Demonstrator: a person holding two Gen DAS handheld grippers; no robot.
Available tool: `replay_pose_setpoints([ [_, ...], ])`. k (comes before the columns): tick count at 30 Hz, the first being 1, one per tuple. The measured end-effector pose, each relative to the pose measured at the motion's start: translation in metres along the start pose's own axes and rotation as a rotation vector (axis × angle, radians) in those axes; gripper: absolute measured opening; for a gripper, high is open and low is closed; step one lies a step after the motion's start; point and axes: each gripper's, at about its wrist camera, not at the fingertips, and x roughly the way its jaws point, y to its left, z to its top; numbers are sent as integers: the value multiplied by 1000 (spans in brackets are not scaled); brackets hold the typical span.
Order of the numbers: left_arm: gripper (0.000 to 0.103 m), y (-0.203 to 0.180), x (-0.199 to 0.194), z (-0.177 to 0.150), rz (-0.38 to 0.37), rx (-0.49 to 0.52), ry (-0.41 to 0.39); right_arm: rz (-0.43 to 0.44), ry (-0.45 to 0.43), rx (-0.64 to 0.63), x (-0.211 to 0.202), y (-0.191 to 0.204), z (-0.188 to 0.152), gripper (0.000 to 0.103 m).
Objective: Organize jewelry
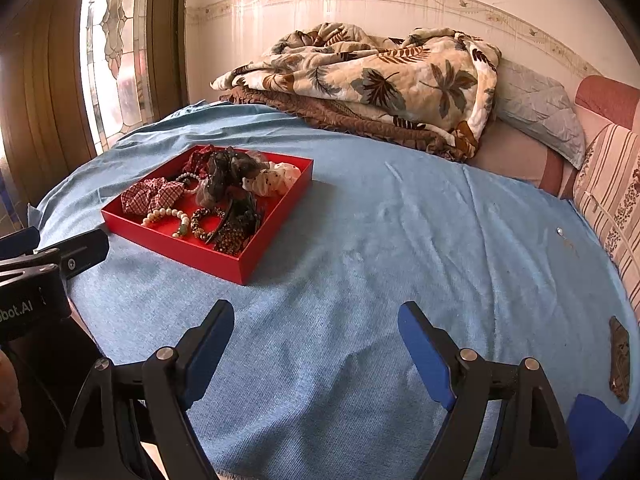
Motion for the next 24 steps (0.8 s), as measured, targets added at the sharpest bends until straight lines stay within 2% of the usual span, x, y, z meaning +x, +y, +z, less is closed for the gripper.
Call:
replay_pose_setpoints([
  [24,103,0,10,-3,-11,-6,41,15,20,-11,7,5,-3,88],
])
